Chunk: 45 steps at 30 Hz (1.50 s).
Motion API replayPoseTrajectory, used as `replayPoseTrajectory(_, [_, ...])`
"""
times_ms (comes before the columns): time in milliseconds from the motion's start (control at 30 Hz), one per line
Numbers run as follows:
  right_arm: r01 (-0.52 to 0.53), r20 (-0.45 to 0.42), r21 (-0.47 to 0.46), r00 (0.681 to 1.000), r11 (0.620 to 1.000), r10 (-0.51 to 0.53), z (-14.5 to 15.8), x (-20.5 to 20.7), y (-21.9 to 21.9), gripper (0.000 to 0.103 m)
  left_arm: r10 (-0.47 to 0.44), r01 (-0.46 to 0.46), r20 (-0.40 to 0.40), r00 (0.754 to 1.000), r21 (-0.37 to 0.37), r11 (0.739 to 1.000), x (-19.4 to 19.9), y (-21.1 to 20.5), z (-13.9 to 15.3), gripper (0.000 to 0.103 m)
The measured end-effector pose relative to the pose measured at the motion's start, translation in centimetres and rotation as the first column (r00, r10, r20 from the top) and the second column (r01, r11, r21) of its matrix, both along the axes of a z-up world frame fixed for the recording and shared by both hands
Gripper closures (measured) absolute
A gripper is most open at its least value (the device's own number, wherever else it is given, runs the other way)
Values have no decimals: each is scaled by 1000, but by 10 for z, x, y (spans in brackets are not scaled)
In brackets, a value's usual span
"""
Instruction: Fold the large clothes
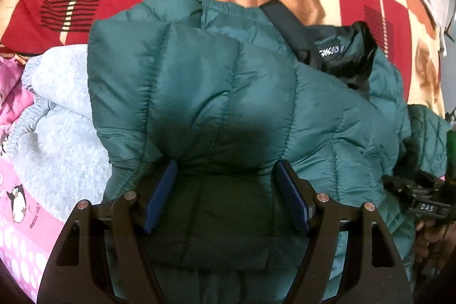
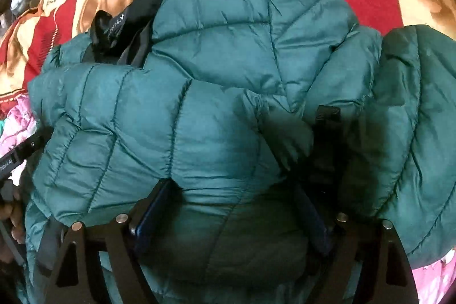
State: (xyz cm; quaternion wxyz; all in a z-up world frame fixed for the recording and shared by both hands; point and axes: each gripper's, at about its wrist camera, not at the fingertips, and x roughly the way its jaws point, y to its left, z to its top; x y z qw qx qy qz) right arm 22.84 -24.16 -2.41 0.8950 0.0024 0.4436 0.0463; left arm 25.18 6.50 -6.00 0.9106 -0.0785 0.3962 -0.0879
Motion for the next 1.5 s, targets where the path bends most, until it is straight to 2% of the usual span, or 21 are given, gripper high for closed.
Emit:
replayPoseTrajectory(100, [-1,-34,-25,999,1000,0,7,-5,6,20,6,-5,-19,1000,53,999,-6,-5,16,31])
replayPoseTrajectory(133, [11,-62,-36,998,999,-14,17,-9,8,21,6,-6,-2,1000,32,999,-17,-3,27,31])
replayPoseTrajectory(167, [15,-54,-32,998,999,-17,28,-7,14,21,8,-8,27,1000,-3,1000,-30,2,39,31])
replayPoseTrajectory(267, [20,156,-39,988,999,-14,87,-55,-3,19,58,-53,90,994,-62,997,-76,17,62,31])
replayPoseTrajectory(367, [112,210,-86,973,990,-91,111,-81,-54,18,109,-103,82,991,-77,992,-131,29,66,31])
replayPoseTrajectory(433, [218,222,-90,956,972,-193,120,-97,-110,18,148,-145,77,986,-40,989,-161,31,61,31])
replayPoseTrajectory(500, [347,227,-49,917,937,-328,129,-121,-188,18,224,-226,58,973,26,974,-183,28,51,31])
replayPoseTrajectory(600, [504,180,82,841,860,-511,132,-149,-293,18,277,-277,16,961,36,960,-189,20,37,31])
replayPoseTrajectory(700, [594,101,187,780,782,-617,118,-157,-354,18,284,-283,-9,959,62,957,-176,10,25,31])
replayPoseTrajectory(767, [610,44,271,765,745,-642,100,-154,-377,18,252,-249,-51,966,58,967,-168,4,16,31])
replayPoseTrajectory(800, [595,23,329,771,733,-636,92,-152,-388,18,240,-236,-69,968,61,970,-166,1,13,31])
replayPoseTrajectory(867, [551,89,372,780,747,-619,93,-148,-392,18,228,-215,-116,967,114,970,-158,-6,3,31])
replayPoseTrajectory(900, [534,90,392,788,749,-609,91,-143,-395,20,227,-212,-120,966,123,969,-157,-7,2,31])
replayPoseTrajectory(1000, [485,106,438,808,756,-580,87,-126,-398,43,230,-215,-122,966,124,969,-156,-8,2,30])
replayPoseTrajectory(1033, [478,109,446,810,757,-576,86,-123,-397,58,231,-217,-123,965,119,969,-155,-9,3,30])
replayPoseTrajectory(1067, [476,119,456,805,752,-582,83,-120,-396,65,234,-220,-123,964,115,969,-156,-9,3,30])
replayPoseTrajectory(1133, [474,165,480,778,738,-607,83,-127,-398,70,235,-221,-125,964,119,968,-156,-10,4,30])
replayPoseTrajectory(1267, [461,201,487,767,742,-609,88,-135,-393,86,222,-206,-132,966,125,971,-155,-12,2,24])
replayPoseTrajectory(1500, [426,296,444,761,788,-577,128,-160,-371,88,225,-210,-131,965,119,970,-157,-9,3,25])
